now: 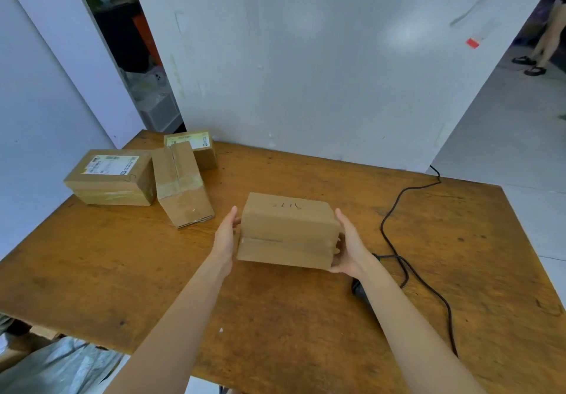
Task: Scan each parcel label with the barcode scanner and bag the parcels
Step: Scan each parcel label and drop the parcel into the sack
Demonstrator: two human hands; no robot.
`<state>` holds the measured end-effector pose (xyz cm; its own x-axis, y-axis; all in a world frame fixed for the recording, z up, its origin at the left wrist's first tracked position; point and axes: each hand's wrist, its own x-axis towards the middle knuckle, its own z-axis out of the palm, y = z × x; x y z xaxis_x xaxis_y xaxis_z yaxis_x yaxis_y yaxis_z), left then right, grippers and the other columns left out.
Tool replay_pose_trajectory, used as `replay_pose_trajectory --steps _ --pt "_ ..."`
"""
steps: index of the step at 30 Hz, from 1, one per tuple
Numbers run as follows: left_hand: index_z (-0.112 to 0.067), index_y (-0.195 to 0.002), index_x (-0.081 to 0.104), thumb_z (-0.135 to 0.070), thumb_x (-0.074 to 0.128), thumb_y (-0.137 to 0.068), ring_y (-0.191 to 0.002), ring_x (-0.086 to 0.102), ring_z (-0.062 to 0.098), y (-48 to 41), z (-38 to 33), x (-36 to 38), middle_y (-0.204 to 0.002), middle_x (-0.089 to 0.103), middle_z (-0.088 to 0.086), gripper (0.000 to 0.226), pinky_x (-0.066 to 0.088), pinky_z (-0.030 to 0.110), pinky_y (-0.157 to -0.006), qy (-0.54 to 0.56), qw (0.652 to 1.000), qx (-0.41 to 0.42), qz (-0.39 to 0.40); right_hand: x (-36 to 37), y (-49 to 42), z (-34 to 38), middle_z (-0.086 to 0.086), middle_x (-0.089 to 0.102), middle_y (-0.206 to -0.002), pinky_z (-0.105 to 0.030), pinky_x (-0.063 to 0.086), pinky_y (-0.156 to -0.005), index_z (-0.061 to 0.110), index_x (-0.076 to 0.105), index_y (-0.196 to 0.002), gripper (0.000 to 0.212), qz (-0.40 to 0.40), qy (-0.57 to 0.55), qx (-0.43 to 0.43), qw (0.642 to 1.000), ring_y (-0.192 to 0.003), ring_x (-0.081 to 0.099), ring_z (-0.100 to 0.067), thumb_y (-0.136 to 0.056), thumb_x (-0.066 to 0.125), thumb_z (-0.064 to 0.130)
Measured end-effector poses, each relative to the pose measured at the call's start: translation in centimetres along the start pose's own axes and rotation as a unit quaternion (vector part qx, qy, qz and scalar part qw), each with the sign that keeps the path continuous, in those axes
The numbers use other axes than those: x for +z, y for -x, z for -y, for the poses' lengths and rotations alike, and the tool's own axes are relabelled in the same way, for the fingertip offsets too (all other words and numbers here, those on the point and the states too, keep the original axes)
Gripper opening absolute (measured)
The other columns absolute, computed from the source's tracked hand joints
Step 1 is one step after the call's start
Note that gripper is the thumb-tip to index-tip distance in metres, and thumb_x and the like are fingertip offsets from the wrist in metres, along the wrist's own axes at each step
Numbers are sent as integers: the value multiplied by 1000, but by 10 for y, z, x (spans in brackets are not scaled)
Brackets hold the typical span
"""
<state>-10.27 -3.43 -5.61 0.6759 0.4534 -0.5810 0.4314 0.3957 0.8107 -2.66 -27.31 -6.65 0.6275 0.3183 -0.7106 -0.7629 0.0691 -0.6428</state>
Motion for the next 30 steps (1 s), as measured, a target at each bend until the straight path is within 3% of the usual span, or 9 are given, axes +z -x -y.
replay_pose_trajectory --steps 3,8,12,14,16,18,23,26,30 --pt "-27 -105 55 -51 41 -97 -134 40 22 -4 -5 -10 -144 46 1 29 25 46 -115 -33 998 40 28 -10 5 7 -19 60 -114 -38 50 -74 10 54 -126 85 43 -54 0 998 -91 61 -31 -76 48 78" --pt "-38 -126 38 -59 30 -97 -110 54 22 -3 -12 -8 -118 54 -12 36 13 71 -109 -100 993 27 51 -14 17 15 -15 60 -98 -32 47 -76 16 56 -125 81 75 81 -66 992 -73 56 -18 -71 56 76" --pt "-38 -141 29 -59 25 -98 -110 61 25 2 -6 0 -135 46 -9 48 15 76 -105 -152 987 16 55 -9 19 15 -1 64 -108 -23 41 -65 30 49 -139 61 -11 188 -129 974 -69 47 -9 -84 63 52" --pt "-38 -142 28 -59 27 -98 -108 60 25 4 -1 3 -144 43 -3 49 19 75 -104 -161 986 10 52 -7 20 14 1 59 -125 -24 41 -70 34 41 -144 58 -25 194 -155 968 -80 49 -7 -90 61 44" --pt "-37 -143 28 -61 27 -96 -120 53 27 3 3 4 -148 39 0 53 23 73 -104 -168 985 8 49 -6 20 14 1 47 -145 -35 43 -93 34 38 -145 58 -37 191 -177 965 -114 52 -15 -91 60 38" --pt "-37 -142 30 -64 29 -95 -133 42 29 1 7 5 -151 36 1 54 24 71 -105 -168 985 11 47 -6 20 13 3 40 -151 -45 33 -108 35 36 -145 58 -39 184 -185 965 -136 39 -21 -92 60 35" --pt "-19 -135 43 -64 39 -92 -127 44 29 1 9 11 -146 45 9 62 17 66 -111 -53 997 -21 56 -6 19 14 11 39 -150 -51 27 -111 43 32 -145 55 -16 147 -215 965 -137 34 -18 -95 55 32" --pt "-7 -136 40 -76 41 -81 -129 44 43 2 10 8 -146 44 18 88 21 74 -104 76 988 -99 93 -5 20 27 11 48 -143 -32 44 -93 38 42 -141 51 -16 147 -266 953 -118 49 -7 -95 57 27" --pt "-33 -152 14 -94 37 -60 -125 46 51 2 19 -6 -151 33 24 113 20 78 -98 110 962 -175 181 -3 27 55 4 70 -115 -23 52 -63 32 66 -121 32 6 142 -318 938 -96 65 -16 -90 65 24"
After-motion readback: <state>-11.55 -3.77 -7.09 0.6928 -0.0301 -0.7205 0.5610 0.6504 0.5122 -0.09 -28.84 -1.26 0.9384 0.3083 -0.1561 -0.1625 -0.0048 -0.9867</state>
